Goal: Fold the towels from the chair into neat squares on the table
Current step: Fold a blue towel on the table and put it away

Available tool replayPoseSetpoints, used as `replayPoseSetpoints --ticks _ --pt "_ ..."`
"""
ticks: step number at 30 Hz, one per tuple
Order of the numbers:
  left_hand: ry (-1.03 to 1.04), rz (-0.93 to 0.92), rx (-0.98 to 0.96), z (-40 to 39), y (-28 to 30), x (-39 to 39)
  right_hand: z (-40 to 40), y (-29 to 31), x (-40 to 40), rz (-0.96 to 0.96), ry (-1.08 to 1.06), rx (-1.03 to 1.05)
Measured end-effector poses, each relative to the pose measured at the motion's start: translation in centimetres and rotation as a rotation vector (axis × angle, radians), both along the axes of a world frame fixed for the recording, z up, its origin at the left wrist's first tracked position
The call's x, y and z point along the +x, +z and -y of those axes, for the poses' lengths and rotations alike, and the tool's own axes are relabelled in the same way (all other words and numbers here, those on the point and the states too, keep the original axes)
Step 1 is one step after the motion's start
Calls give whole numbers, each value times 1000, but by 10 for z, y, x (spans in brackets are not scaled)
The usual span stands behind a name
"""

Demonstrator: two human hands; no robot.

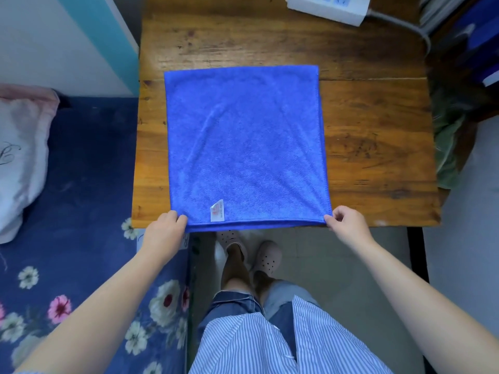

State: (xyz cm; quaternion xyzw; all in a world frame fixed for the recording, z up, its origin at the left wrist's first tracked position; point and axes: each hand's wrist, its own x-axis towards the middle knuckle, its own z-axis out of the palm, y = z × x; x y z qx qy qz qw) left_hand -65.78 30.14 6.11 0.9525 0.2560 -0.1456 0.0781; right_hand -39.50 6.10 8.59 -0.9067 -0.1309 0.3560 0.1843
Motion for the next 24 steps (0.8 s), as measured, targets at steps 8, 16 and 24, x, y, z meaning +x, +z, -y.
replayPoseSetpoints --ticks 8,16,24 --pt "-7 -2 -10 3 1 -8 5 2 0 4 25 9" --pt "-42 71 69 -3 14 -10 9 6 5 -46 -20 107" --pt "-102 -42 29 19 1 -23 15 -2 1 39 -11 108"
